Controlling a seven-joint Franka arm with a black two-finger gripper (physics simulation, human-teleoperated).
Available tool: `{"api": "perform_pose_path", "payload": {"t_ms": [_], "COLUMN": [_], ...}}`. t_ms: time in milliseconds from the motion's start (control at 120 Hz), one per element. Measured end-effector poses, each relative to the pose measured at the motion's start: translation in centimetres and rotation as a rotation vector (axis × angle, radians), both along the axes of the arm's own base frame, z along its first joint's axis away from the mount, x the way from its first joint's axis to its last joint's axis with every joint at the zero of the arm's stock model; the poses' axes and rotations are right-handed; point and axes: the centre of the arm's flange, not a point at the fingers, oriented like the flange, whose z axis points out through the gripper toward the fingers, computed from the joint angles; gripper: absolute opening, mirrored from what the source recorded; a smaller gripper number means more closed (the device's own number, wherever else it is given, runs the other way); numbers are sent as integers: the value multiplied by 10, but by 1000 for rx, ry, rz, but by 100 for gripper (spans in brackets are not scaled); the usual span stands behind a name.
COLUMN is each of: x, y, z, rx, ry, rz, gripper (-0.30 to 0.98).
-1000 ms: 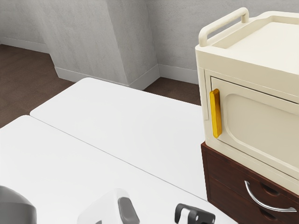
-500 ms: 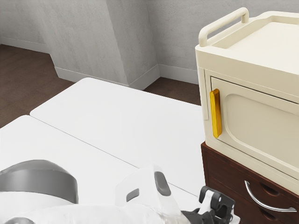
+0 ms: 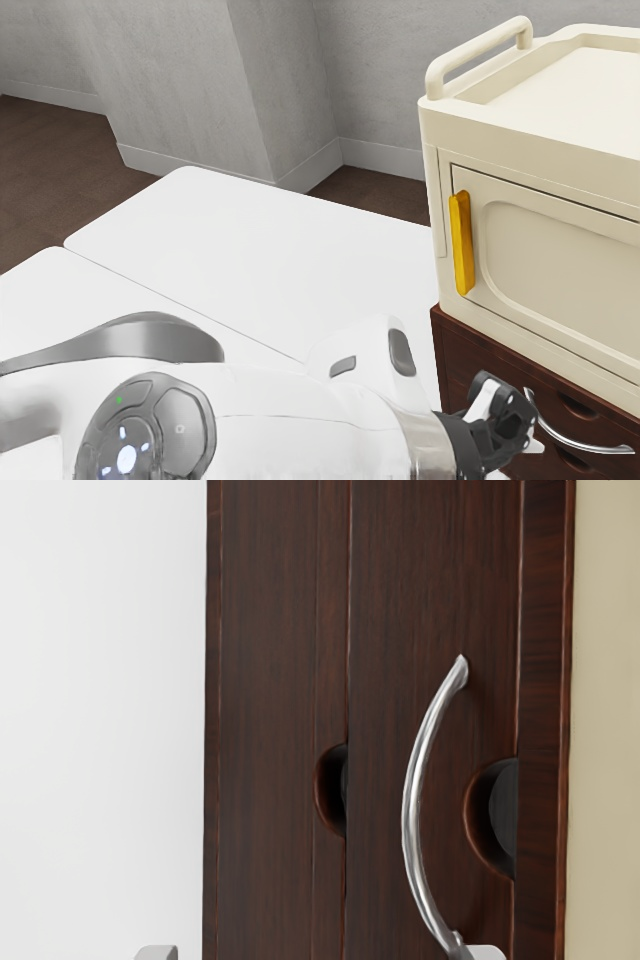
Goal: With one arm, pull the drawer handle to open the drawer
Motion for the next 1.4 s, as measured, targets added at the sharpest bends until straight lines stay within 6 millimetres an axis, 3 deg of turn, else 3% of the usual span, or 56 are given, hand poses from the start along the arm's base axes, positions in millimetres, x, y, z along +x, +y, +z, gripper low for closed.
{"api": "perform_pose_path", "payload": {"t_ms": [158, 458, 850, 1400], "x": [18, 24, 52, 81], "y": [3, 0, -5, 6], "z": [-1, -9, -19, -34], "rx": [-4, 28, 15, 32], "ry": [2, 3, 42, 64], "rz": [-40, -106, -156, -172], "gripper": [33, 30, 29, 29]}}
